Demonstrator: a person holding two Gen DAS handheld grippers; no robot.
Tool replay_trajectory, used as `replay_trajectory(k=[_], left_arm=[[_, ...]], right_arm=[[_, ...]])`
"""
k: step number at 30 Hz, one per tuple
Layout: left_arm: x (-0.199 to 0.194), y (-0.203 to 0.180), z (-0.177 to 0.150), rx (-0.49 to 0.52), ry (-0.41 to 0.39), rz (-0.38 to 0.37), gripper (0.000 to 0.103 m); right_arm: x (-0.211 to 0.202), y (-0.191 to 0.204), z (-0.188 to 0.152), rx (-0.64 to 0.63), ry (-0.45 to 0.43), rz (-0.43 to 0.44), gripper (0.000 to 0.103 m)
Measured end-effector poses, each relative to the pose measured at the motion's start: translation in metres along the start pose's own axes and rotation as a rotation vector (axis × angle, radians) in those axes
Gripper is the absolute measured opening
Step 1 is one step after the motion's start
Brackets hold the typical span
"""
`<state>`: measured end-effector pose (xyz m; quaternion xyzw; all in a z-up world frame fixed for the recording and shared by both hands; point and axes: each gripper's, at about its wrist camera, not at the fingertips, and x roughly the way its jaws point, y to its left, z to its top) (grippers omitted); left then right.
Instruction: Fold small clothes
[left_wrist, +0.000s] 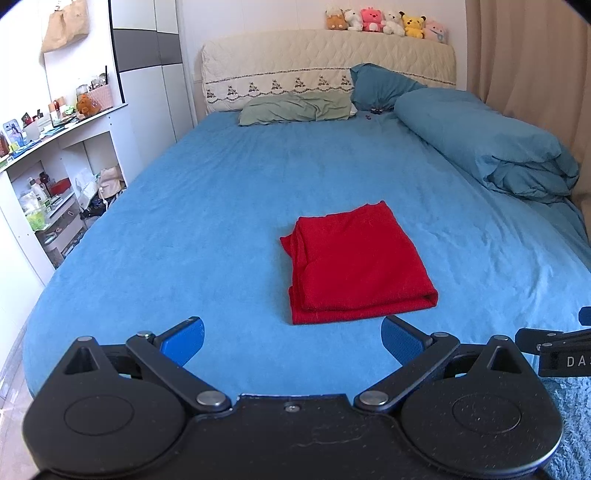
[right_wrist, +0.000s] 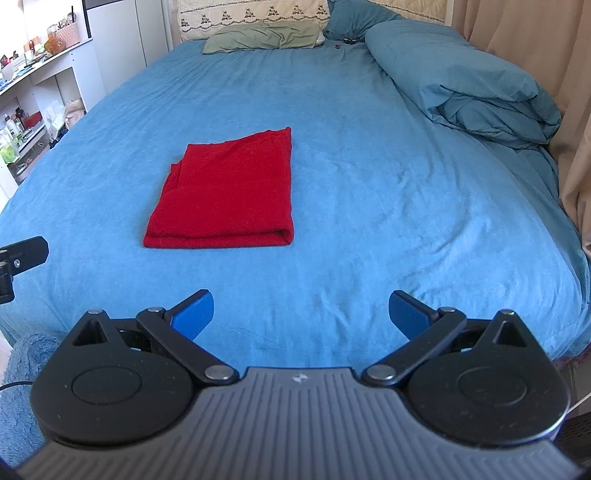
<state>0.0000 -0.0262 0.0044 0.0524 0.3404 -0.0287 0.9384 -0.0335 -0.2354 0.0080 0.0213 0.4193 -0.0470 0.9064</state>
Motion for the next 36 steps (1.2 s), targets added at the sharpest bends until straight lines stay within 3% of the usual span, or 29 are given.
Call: replay_trajectory(k=[36], left_arm=[[-0.0081,-0.0022,0.0025,0.000,-0.016,0.001,0.103]], right_arm=[[-0.0021,0.0052,-0.0013,0.007,-0.005,-0.003,0.103]])
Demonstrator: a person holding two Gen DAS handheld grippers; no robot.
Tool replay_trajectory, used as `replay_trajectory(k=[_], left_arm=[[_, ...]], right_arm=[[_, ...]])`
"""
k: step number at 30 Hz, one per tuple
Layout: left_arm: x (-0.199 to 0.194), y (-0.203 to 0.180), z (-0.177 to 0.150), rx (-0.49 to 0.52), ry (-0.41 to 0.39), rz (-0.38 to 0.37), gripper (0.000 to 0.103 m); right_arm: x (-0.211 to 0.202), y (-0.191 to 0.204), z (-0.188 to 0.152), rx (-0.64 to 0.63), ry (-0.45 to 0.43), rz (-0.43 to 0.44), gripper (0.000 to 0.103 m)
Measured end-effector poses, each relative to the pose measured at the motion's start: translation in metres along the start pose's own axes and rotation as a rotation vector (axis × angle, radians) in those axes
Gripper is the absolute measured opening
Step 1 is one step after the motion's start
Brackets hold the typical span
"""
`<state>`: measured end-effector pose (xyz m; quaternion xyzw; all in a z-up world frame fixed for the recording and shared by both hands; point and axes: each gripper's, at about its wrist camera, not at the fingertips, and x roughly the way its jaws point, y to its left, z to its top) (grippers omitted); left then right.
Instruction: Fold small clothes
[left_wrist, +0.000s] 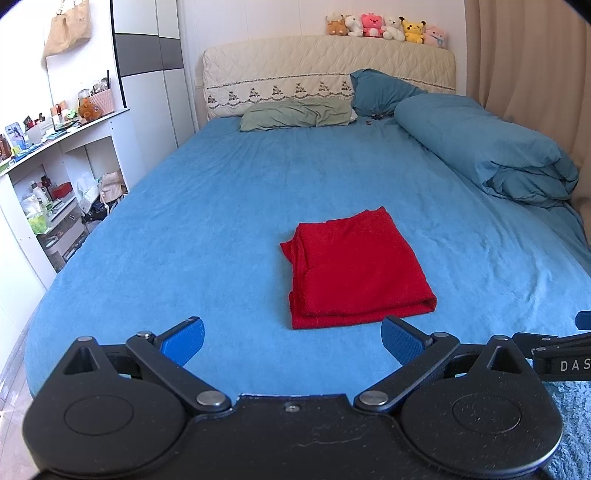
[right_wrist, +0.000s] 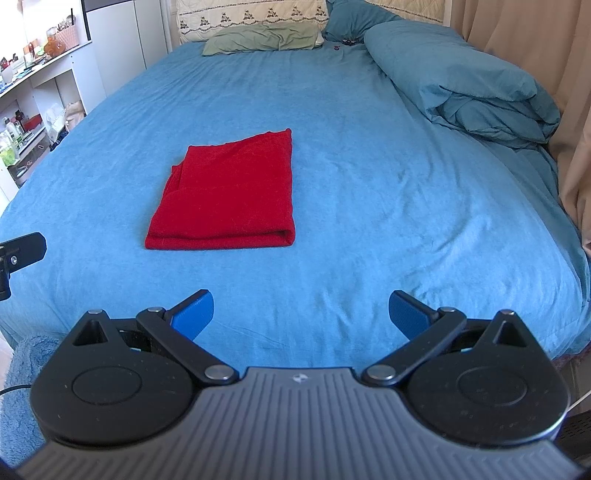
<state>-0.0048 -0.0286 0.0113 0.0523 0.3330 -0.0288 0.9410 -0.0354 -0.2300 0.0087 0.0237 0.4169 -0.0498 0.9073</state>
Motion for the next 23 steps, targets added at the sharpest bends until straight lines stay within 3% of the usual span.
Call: replay_trajectory(k=[9,17,23], left_arm=[[-0.0048,0.0010,0.0010,0.000,-0.030,-0.026,0.103],[-0.0063,-0.0014,0.0016,0.013,-0.053,0.025,0.103],[-0.0021,0.0032,0.0025,-0.014,-0.037,0.003,0.103]], right_arm=[[-0.0005,0.0016,0.0004,0.001,-0.001,0.001,0.103],[-0.0014,0.0052,0.0024,0.003,-0.003,0.003,0.103],[-0.0014,0.0064,0.0027,0.003,-0.002,0.003,0.103]])
